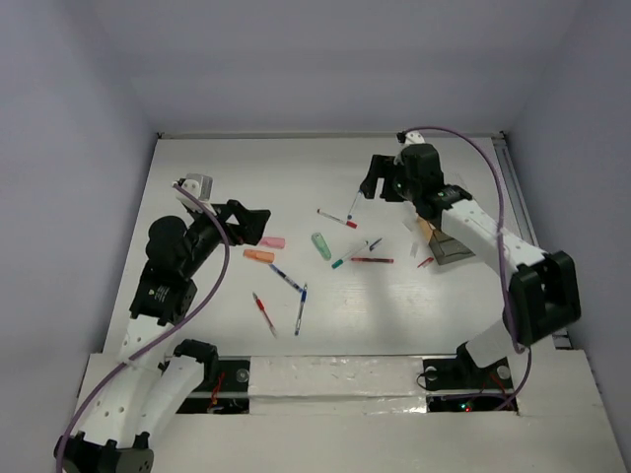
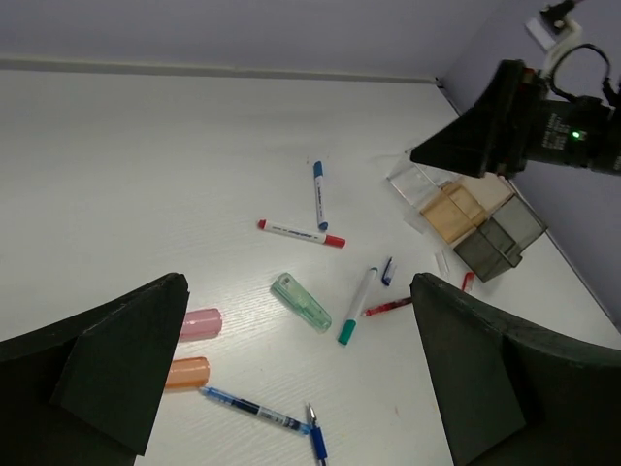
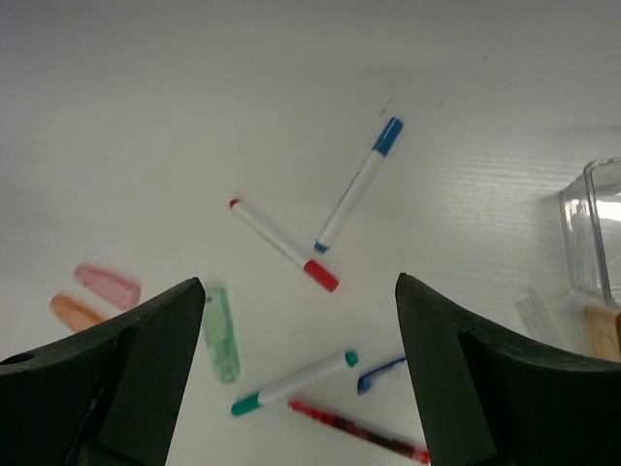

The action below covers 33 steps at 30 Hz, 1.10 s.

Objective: Sort the stationery into containers
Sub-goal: Pick up the pen from the center of the board.

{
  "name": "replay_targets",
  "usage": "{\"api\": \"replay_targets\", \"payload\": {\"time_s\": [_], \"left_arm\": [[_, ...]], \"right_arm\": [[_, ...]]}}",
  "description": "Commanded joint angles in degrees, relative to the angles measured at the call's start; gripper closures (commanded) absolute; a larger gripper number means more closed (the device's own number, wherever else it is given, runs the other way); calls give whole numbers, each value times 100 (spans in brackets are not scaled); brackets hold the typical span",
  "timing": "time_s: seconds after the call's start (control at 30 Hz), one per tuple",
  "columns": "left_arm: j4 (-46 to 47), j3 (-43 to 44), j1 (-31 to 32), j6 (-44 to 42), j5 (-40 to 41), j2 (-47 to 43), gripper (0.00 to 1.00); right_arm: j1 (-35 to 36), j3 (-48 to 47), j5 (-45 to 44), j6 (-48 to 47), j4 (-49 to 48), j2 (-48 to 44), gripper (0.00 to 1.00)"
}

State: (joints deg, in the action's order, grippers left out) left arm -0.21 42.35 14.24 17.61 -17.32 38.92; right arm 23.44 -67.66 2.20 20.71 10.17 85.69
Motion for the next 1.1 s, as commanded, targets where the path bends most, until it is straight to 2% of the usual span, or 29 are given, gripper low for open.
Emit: {"api": "replay_targets", "payload": {"time_s": [0.0,0.13,0.33,0.5,0.7,0.83,0.93,0.97,1.07], "left_arm": [[30,37,175,-187,272,-103,1],[-260,63,421,-275,756,-191,1],[-392,63,860,-372,1178,-200,1],[-445,63,1080,-407,1381,-262,1],[-463,81,1204,-442,1460,-297,1],[-436,54,1204,-416,1486,-323,1],[-445,37,1204,-390,1495,-341,1],[-445,37,1204,-389,1504,-376,1],[-428,19,1204,-389,1539,-437,1]], "right_arm": [[99,-783,-676,188,-8,839,14],[205,-1809,-1422,196,292,1949,14],[319,-3146,-1968,319,994,3582,14],[372,-3964,-2346,513,1452,4315,16],[485,-4097,-2162,583,1654,4719,18],[618,-4850,-2294,460,2171,5308,18],[618,-5073,-2224,434,2305,5607,28],[618,-5151,-2232,434,2340,5651,39],[618,-5091,-2364,486,2349,5591,52]]}}
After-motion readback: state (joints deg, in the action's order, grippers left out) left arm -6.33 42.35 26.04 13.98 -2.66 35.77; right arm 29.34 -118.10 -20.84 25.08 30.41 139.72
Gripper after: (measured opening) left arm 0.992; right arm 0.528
